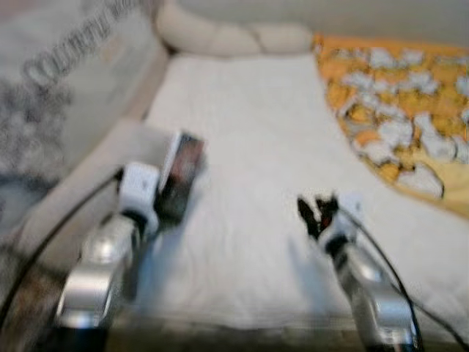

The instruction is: Clean up the room

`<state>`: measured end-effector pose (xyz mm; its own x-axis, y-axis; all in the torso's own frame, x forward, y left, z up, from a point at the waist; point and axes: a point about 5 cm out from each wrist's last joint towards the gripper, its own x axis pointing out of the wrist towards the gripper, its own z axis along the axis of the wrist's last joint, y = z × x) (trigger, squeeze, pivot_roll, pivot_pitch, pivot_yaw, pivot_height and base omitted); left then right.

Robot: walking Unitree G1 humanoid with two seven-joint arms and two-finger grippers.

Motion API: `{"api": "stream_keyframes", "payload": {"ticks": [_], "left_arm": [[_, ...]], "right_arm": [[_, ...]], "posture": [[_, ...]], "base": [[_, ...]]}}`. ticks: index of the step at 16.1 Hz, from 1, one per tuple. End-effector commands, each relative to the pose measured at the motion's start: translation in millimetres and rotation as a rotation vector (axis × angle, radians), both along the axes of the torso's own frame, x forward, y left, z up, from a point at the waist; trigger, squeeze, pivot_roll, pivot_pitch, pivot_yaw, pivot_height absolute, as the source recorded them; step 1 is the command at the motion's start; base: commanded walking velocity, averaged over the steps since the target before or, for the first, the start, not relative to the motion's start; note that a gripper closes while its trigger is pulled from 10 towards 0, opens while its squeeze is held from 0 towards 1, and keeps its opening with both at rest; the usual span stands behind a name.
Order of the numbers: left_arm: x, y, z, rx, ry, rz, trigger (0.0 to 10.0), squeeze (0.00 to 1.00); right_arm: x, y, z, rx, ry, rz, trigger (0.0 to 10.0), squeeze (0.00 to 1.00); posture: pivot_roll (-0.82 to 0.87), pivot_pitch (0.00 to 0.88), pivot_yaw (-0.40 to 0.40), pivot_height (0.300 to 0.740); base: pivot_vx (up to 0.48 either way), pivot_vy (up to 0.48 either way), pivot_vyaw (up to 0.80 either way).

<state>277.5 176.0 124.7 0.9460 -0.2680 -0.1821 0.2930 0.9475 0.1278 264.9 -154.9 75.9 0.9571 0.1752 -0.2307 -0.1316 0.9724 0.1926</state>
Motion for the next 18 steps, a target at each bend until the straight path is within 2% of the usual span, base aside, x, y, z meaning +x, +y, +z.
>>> {"api": "stream_keyframes", "payload": {"ticks": [1,3,6,8,11,14,16,18], "left_arm": [[1.8,-13.0,9,-0.015,-0.047,-0.049,10.0,0.00],[1.4,-13.4,9,-0.015,-0.047,-0.059,10.0,0.00],[6.7,-20.0,11,-0.058,-0.007,-0.173,10.0,0.00],[17.5,-26.4,17,-0.119,0.059,-0.296,10.0,0.00],[27.6,-36.6,19,-0.182,0.137,-0.416,10.0,0.00],[53.0,-44.8,1,-0.282,0.342,-0.405,10.0,0.00],[64.4,-47.1,-4,-0.355,0.399,-0.373,10.0,0.00],[77.0,-46.0,-16,-0.461,0.488,-0.267,10.0,0.00]], "right_arm": [[-0.5,-8.3,1,-0.006,0.002,-0.030,10.0,0.00],[-0.7,-8.0,1,-0.009,0.000,-0.025,10.0,0.00],[1.0,-14.8,2,-0.041,0.012,0.036,10.0,0.00],[1.9,-33.0,5,-0.066,0.035,0.098,10.0,0.00],[-1.0,-54.6,12,-0.111,0.059,0.184,10.0,0.00],[-7.8,-70.2,26,-0.149,0.093,0.361,10.0,0.00],[-12.5,-70.5,30,-0.156,0.120,0.443,10.0,0.00],[-18.2,-66.5,34,-0.157,0.144,0.528,10.0,0.00]], "posture": [[0.04,0.000,0.005,0.740],[0.04,0.000,0.003,0.740],[0.04,0.000,0.012,0.740],[0.02,0.000,0.025,0.740],[0.00,0.000,0.039,0.740],[-0.04,0.000,0.051,0.740],[-0.06,0.000,0.051,0.740],[-0.07,0.000,0.050,0.740]], "base": [[0.311,0.000,0.00],[0.311,0.000,0.00],[0.000,0.000,0.00],[0.000,0.000,0.00],[0.000,0.000,0.00],[0.000,0.000,0.00],[0.000,0.000,0.00],[0.000,0.000,0.00]]}}
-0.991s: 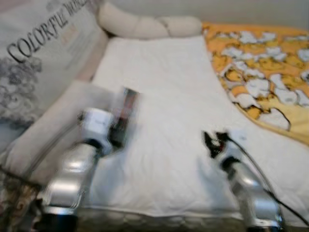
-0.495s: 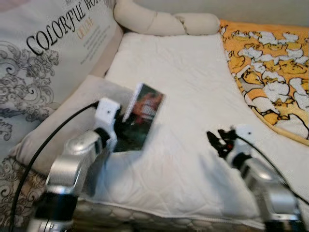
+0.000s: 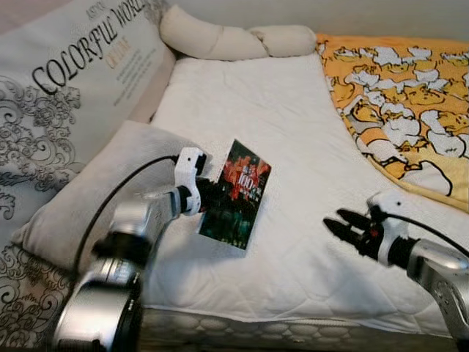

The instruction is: Clean up the room

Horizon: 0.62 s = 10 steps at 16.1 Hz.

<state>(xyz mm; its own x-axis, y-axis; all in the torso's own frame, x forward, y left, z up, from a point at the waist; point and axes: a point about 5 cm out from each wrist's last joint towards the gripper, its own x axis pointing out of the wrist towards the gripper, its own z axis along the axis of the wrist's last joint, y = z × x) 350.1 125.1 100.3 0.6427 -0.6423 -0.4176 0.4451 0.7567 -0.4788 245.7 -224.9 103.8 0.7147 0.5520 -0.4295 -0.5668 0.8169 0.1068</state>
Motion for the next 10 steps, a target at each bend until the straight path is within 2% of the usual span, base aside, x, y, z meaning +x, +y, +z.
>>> {"api": "stream_keyframes", "payload": {"ticks": [1,4,6,7,10], "left_arm": [[7.3,2.6,4,-0.037,-0.003,0.051,10.0,0.00],[7.0,-10.5,-11,-0.042,0.059,0.065,10.0,0.00],[-0.2,-22.0,-28,0.017,0.067,0.041,10.0,0.00],[-3.1,-22.8,-36,0.069,0.063,0.040,10.0,0.00],[-3.5,-19.6,-41,0.149,0.045,0.058,10.0,0.00]], "right_arm": [[-0.5,5.3,8,0.011,-0.009,0.050,10.0,0.00],[-6.3,11.1,13,0.018,0.012,0.092,10.0,0.00],[-15.0,15.2,17,0.005,0.040,0.134,10.0,0.00],[-18.7,17.3,19,0.000,0.051,0.148,10.0,0.00],[-24.7,17.6,24,-0.010,0.066,0.162,10.0,0.00]], "posture": [[-0.09,0.000,0.048,0.740],[-0.14,0.000,0.043,0.740],[-0.20,0.000,0.032,0.740],[-0.21,0.000,0.031,0.740],[-0.25,0.000,0.032,0.740]], "base": [[0.000,0.000,0.00],[0.000,0.000,0.00],[0.000,0.000,0.00],[0.000,0.000,0.00],[0.000,0.000,0.00]]}}
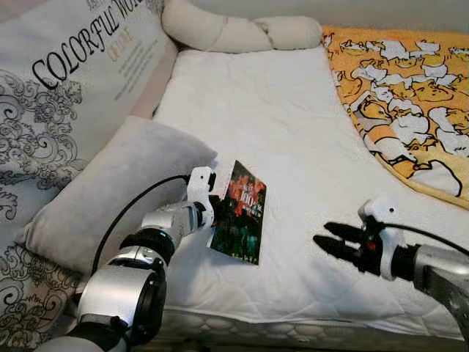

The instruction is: Clean up the room

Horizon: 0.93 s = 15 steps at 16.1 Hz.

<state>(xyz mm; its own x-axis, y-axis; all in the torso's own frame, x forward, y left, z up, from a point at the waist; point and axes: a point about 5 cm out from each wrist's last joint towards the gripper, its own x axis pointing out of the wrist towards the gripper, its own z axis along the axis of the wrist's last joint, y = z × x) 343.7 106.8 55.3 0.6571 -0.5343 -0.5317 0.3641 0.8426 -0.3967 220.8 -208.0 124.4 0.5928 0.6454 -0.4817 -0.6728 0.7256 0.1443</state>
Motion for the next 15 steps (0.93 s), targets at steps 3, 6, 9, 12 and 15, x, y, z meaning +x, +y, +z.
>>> {"api": "stream_keyframes", "payload": {"ticks": [3,6,9,12,15], "left_arm": [[6.2,11.4,3,0.153,-0.066,0.017,10.0,0.13],[8.5,18.2,2,0.226,-0.103,0.080,10.0,1.00],[9.1,22.7,2,0.310,-0.139,0.067,10.0,0.67],[7.6,32.2,-1,0.434,-0.175,0.030,10.0,0.00],[12.6,44.1,6,0.506,-0.266,0.054,10.0,0.00]], "right_arm": [[-8.2,0.7,8,-0.023,0.011,0.024,10.0,0.00],[-10.8,5.3,10,-0.028,0.021,0.025,10.0,0.00],[-9.3,7.4,9,-0.032,0.021,0.029,10.0,0.00],[-4.6,9.0,11,-0.034,0.009,0.023,10.0,0.00],[2.5,7.5,8,-0.038,-0.008,0.002,10.0,0.00]], "posture": [[-0.28,0.000,0.027,0.740],[-0.29,0.000,0.017,0.740],[-0.29,0.000,0.013,0.740],[-0.28,0.000,0.014,0.740],[-0.25,0.000,0.013,0.740]], "base": [[0.000,0.000,0.00],[0.000,0.000,0.00],[0.000,0.000,0.00],[0.000,0.000,0.00],[0.000,0.000,0.00]]}}
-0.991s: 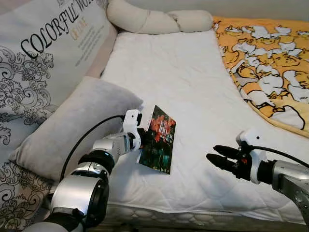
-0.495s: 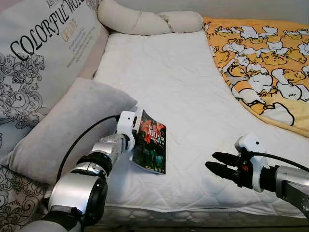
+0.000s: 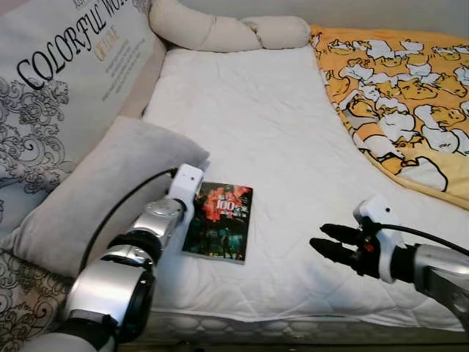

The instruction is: Clean up the room

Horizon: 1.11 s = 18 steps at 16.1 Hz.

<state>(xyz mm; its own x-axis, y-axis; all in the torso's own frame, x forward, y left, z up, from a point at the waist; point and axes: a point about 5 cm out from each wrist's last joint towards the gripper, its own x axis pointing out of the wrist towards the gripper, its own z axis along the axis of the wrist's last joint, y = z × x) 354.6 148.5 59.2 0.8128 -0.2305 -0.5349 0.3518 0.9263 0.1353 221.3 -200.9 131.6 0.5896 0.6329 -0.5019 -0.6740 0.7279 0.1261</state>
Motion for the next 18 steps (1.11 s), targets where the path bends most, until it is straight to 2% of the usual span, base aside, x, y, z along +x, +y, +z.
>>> {"api": "stream_keyframes", "payload": {"ticks": [1,2,3,4,5,6,7,8,9,10,11,12,13,14,17,18], "left_arm": [[4.5,4.6,8,0.016,-0.061,0.005,10.0,0.00],[6.5,6.1,12,-0.008,-0.088,0.018,10.0,0.00],[8.6,7.3,16,-0.093,-0.111,0.058,10.0,0.00],[8.7,6.0,18,-0.220,-0.113,0.083,10.0,0.00],[8.5,4.7,19,-0.253,-0.122,0.076,10.0,0.00],[5.0,2.6,25,-0.324,-0.177,0.024,10.0,0.00],[-1.8,1.9,30,-0.364,-0.226,-0.018,10.0,0.00],[-9.2,3.9,32,-0.372,-0.245,-0.015,10.0,0.47],[-24.5,7.0,36,-0.388,-0.267,0.001,10.0,1.00],[-38.2,10.3,39,-0.389,-0.291,0.015,10.0,1.00],[-44.9,12.8,41,-0.381,-0.314,0.030,10.0,1.00],[-60.9,17.8,47,-0.351,-0.369,0.048,10.0,1.00],[-66.4,20.0,47,-0.346,-0.372,0.069,10.0,1.00],[-83.0,25.4,46,-0.340,-0.357,0.119,10.0,1.00],[-95.3,29.4,44,-0.286,-0.334,0.139,10.0,1.00],[-96.5,32.0,43,-0.274,-0.336,0.159,10.0,1.00]], "right_arm": [[6.1,0.4,-1,-0.018,-0.028,-0.015,10.0,0.00],[10.9,1.2,-4,-0.013,-0.039,-0.048,10.0,0.00],[15.3,4.1,-9,-0.009,-0.045,-0.075,10.0,0.00],[21.2,8.9,-18,-0.012,-0.046,-0.126,10.0,0.00],[23.3,10.0,-21,-0.018,-0.060,-0.141,10.0,0.00],[28.6,12.9,-26,0.022,-0.082,-0.203,10.0,0.79],[31.2,15.2,-30,0.064,-0.088,-0.258,10.0,1.00],[31.9,17.0,-33,0.094,-0.092,-0.292,10.0,1.00],[31.7,21.4,-37,0.098,-0.118,-0.316,10.0,1.00],[31.3,24.3,-40,0.093,-0.154,-0.344,10.0,1.00],[31.3,25.0,-41,0.097,-0.170,-0.364,10.0,1.00],[31.2,26.1,-42,0.109,-0.205,-0.393,10.0,1.00],[31.6,25.4,-43,0.111,-0.208,-0.410,10.0,1.00],[32.5,23.2,-45,0.099,-0.224,-0.455,10.0,1.00],[32.4,22.8,-48,0.109,-0.237,-0.496,10.0,1.00],[32.7,21.7,-51,0.061,-0.245,-0.506,10.0,1.00]], "posture": [[-0.23,0.000,0.010,0.740],[-0.21,0.000,0.009,0.740],[-0.18,0.000,0.008,0.740],[-0.14,0.000,0.003,0.740],[-0.13,0.000,0.002,0.740],[-0.08,0.000,-0.004,0.740],[-0.06,0.000,-0.006,0.740],[-0.04,0.000,-0.008,0.740],[-0.01,0.000,-0.012,0.740],[0.00,0.000,-0.014,0.740],[0.01,0.000,-0.015,0.740],[0.02,0.000,-0.020,0.740],[0.03,0.000,-0.025,0.740],[0.04,0.000,-0.032,0.740],[0.05,0.000,-0.041,0.740],[0.05,0.000,-0.043,0.740]], "base": [[0.000,0.000,0.00],[0.000,0.000,0.00],[0.000,0.000,0.00],[0.000,0.000,0.00],[0.000,0.000,0.00],[0.000,0.000,0.00],[0.000,0.000,0.00],[0.000,0.000,0.00],[0.000,0.000,0.00],[0.000,0.000,0.00],[0.000,0.000,0.00],[0.000,0.000,0.00],[0.000,-0.274,0.00],[0.000,-0.480,0.00],[0.000,-0.480,0.00],[0.000,-0.480,0.00]]}}
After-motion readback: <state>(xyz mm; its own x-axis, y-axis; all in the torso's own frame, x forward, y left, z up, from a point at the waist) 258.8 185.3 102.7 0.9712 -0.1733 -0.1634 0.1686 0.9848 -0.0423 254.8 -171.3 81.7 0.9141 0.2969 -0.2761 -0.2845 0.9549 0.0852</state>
